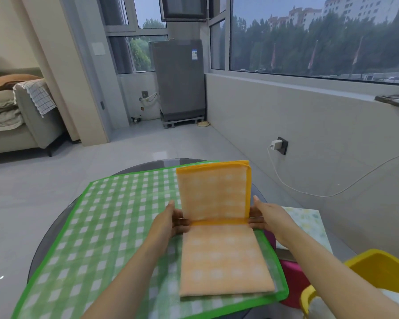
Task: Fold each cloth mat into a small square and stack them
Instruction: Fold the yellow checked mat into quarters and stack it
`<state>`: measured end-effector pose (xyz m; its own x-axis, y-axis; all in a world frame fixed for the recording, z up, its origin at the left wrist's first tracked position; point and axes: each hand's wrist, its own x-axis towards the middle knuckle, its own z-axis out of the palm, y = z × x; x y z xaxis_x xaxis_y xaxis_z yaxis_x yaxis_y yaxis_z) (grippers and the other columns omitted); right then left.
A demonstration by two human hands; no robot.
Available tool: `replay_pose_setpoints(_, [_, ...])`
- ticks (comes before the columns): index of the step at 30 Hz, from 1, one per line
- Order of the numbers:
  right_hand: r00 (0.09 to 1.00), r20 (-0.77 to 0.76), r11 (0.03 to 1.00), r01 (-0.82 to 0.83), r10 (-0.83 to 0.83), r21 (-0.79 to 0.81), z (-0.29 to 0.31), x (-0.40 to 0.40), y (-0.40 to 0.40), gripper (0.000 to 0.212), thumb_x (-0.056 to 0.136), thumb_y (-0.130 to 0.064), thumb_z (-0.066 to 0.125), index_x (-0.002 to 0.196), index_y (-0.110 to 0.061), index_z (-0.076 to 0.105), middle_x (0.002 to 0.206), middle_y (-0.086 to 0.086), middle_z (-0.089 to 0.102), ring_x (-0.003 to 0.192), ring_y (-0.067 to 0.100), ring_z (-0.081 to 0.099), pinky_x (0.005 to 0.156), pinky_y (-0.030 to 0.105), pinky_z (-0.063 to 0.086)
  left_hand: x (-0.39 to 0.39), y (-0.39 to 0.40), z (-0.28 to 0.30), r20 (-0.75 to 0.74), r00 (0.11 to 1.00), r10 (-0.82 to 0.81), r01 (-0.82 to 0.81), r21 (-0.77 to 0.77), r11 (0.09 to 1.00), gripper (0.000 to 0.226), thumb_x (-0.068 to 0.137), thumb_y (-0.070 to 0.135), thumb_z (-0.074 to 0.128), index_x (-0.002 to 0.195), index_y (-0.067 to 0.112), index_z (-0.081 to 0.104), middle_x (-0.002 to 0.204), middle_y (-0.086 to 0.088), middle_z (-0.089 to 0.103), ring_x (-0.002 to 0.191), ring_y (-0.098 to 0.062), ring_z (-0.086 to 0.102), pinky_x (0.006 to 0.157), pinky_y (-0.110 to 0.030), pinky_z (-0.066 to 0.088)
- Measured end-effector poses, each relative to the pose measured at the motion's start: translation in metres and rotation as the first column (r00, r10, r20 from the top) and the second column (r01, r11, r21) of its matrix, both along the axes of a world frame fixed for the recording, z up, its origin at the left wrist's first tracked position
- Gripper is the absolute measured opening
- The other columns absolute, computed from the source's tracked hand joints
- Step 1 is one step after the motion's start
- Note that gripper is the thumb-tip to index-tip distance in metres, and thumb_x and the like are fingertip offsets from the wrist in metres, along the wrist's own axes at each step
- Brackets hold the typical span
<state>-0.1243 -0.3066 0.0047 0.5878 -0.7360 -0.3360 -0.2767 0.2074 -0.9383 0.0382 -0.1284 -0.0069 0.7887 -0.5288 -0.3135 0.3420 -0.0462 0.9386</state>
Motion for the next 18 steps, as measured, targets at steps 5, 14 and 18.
replay_pose_setpoints(5, [0.994, -0.109, 0.995, 0.005, -0.016, -0.098, 0.001, -0.003, -0.001, 0.046, 0.095, -0.033, 0.049, 0.082, 0.007, 0.065, 0.077, 0.014, 0.065, 0.066, 0.025, 0.061, 0.058, 0.022, 0.052, 0.003, 0.015, -0.007, 0.216, 0.969, -0.116, 0.085, 0.148, 0.985, 0.054, 0.099, 0.036, 0.037, 0.068, 0.001, 0.066, 0.073, -0.016, 0.069, 0.063, -0.022, 0.066, 0.069, -0.033, 0.051])
replay_pose_setpoints(14, [0.968, -0.246, 0.857, -0.170, 0.052, -0.486, -0.006, -0.001, 0.015, 0.030, 0.093, -0.028, 0.054, 0.078, -0.006, 0.067, 0.061, -0.003, 0.054, 0.054, 0.010, 0.046, 0.049, 0.019, 0.032, -0.012, 0.021, -0.011, 0.559, 0.778, -0.286, 0.105, 0.332, 0.937, 0.030, 0.096, 0.021, 0.049, 0.076, 0.020, 0.072, 0.091, 0.011, 0.067, 0.092, -0.002, 0.056, 0.075, -0.016, 0.041])
replay_pose_setpoints(18, [0.875, -0.482, 0.571, -0.422, 0.053, -0.704, -0.018, -0.002, 0.030, 0.029, 0.094, -0.033, 0.047, 0.117, -0.022, 0.061, 0.106, 0.000, 0.056, 0.103, 0.019, 0.047, 0.083, 0.025, 0.039, -0.024, 0.015, -0.014, 0.750, 0.385, -0.538, -0.018, 0.589, 0.808, 0.024, 0.094, 0.030, 0.049, 0.110, 0.030, 0.067, 0.096, 0.009, 0.051, 0.101, -0.014, 0.042, 0.087, -0.024, 0.035])
